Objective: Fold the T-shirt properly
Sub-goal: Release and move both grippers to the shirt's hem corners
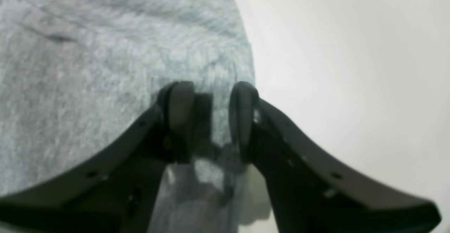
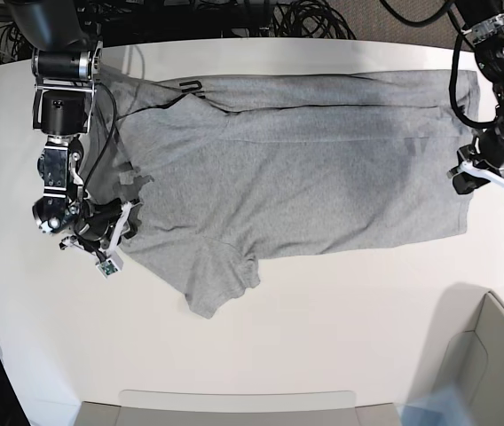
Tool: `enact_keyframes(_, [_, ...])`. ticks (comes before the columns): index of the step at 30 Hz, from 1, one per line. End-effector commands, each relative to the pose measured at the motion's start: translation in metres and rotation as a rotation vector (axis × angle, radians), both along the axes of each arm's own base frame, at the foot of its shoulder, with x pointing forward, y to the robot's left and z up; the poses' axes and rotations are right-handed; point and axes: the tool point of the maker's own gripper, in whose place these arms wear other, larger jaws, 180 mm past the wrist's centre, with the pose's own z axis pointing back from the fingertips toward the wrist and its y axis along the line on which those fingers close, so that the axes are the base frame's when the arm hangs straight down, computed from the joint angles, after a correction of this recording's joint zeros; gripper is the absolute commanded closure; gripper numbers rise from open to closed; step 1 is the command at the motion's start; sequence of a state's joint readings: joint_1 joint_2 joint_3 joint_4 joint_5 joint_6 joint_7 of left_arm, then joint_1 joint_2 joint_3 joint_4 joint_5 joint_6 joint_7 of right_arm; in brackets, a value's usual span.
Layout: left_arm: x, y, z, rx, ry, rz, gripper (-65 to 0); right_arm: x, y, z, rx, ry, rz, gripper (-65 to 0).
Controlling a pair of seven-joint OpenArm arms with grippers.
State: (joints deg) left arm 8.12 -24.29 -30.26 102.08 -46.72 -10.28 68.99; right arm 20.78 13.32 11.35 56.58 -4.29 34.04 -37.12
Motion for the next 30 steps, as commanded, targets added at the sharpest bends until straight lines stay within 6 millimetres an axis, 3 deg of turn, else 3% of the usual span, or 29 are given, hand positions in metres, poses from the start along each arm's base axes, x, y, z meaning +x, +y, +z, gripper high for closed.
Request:
enact_keyframes(1, [0.008,0.004,0.014,0.016,-0.042,-0.006,-11.3,-0.006,-0.018,0.003,-0.051,0.01,-0.003,-20.6])
enact_keyframes(4, [0.008,0.004,0.014,0.016,-0.042,-0.006,-11.3,-0.036,-0.033,-0.004,-0.132,0.067,0.003,-20.6])
enact_keyframes(9, [0.005,0.008,0.005,0.0,-0.019,0.012,-11.3,-0.081,-0.03,-0.004,-0.217,0.095,0.047,-20.6])
enact_keyframes(12, [0.005,0.008,0.004,-0.001,-0.018,0.013,-11.3,-0.095,-0.025,0.001,-0.239,0.082,0.068,-20.6])
enact_keyframes(14, [0.008,0.007,0.007,-0.003,-0.029,0.011,-11.3,-0.091,-0.02,0.01,-0.238,0.051,0.076,-20.6])
enact_keyframes(17, [0.014,0.008,0.012,-0.004,-0.046,0.012,-11.3,-0.07,-0.016,0.039,-0.227,-0.045,0.058,-20.6])
enact_keyframes(21, [0.015,0.007,0.013,-0.004,-0.048,0.011,-11.3,-0.018,-0.014,0.099,-0.122,-0.225,-0.017,-20.6])
enact_keyframes(23, [0.015,0.007,0.012,-0.006,-0.048,0.009,-11.3,0.007,-0.016,0.115,-0.093,-0.255,-0.035,-20.6])
enact_keyframes(25, [0.015,0.007,0.012,-0.007,-0.048,0.009,-11.3,0.03,-0.013,0.117,-0.072,-0.236,-0.031,-20.6])
enact_keyframes(30, [0.015,0.007,0.013,-0.007,-0.05,0.009,-11.4,0.067,0.005,0.083,0.05,-0.147,-0.008,-20.6])
